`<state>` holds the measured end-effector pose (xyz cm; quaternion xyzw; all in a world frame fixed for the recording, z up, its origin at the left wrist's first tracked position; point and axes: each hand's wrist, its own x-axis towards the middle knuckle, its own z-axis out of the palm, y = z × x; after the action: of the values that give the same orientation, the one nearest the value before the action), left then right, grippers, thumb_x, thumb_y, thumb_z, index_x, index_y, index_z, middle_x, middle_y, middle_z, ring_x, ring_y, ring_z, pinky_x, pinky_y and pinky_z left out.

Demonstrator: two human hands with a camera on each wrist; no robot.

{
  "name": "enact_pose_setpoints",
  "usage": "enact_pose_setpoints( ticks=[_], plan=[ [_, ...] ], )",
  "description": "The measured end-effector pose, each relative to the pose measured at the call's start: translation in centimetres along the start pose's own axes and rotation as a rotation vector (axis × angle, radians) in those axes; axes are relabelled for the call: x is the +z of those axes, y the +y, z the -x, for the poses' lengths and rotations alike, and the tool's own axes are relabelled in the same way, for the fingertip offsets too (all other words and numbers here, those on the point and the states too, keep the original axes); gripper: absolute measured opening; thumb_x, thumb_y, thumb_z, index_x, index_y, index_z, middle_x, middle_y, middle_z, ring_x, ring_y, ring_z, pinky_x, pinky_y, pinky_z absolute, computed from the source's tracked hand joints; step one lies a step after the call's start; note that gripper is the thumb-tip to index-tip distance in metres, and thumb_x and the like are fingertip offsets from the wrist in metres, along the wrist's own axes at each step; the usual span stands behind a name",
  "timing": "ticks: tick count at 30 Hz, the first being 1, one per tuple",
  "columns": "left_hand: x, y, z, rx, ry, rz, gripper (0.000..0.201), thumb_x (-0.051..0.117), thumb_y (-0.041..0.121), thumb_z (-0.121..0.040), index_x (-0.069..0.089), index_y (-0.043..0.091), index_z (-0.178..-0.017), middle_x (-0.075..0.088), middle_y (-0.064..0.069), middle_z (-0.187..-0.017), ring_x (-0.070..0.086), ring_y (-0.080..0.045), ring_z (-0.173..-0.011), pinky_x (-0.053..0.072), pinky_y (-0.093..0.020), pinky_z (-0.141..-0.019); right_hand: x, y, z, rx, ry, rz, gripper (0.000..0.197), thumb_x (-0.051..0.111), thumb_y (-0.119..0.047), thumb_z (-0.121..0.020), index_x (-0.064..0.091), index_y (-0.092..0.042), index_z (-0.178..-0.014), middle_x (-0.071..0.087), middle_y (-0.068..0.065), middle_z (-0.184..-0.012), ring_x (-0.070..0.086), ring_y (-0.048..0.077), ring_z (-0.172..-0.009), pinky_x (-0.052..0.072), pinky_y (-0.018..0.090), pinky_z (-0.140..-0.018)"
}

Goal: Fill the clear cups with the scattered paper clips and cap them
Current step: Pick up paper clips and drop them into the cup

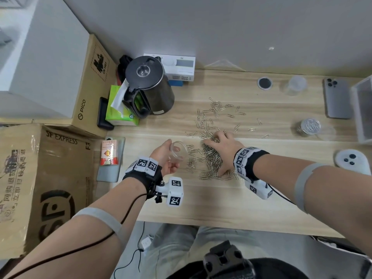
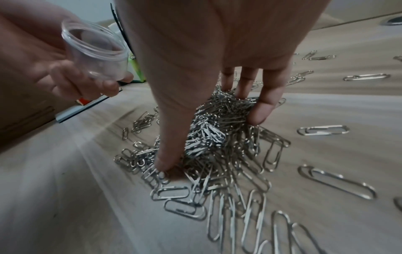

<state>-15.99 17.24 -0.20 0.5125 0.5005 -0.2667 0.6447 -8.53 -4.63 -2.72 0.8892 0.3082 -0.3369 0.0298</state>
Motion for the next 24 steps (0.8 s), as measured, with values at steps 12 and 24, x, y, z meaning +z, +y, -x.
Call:
enact_pose_setpoints(
  ticks=[12, 24],
  plan=[
    [1.6, -0.6, -0.8, -0.037, 0.003, -0.041, 0.040, 0.039, 0.046, -0.105, 0.059, 0.012, -0.111, 0.065, -0.019, -0.085, 0.061, -0.027, -0.061, 0.049, -0.028, -0.050, 0.8, -0.5, -0.3, -0.097, 0.097, -0.131, 0.054, 0.077, -0.039, -0.077, 0.052, -0.039, -0.125, 0.032, 0.005, -0.138, 0.033, 0.027, -0.123, 0.050, 0.043, -0.090],
    [4.4, 0.7, -0.8, -0.021, -0.051, -0.074, 0.035, 0.040, 0.035, -0.107, 0.059, 0.007, -0.098, 0.062, -0.021, -0.088, 0.063, -0.035, -0.073, 0.055, -0.044, -0.070, -0.4, 1.6, -0.3, -0.053, 0.163, -0.399, 0.024, 0.060, -0.006, -0.089, 0.070, -0.013, -0.109, 0.063, 0.007, -0.112, 0.057, 0.027, -0.105, 0.045, 0.036, -0.093]
  ],
)
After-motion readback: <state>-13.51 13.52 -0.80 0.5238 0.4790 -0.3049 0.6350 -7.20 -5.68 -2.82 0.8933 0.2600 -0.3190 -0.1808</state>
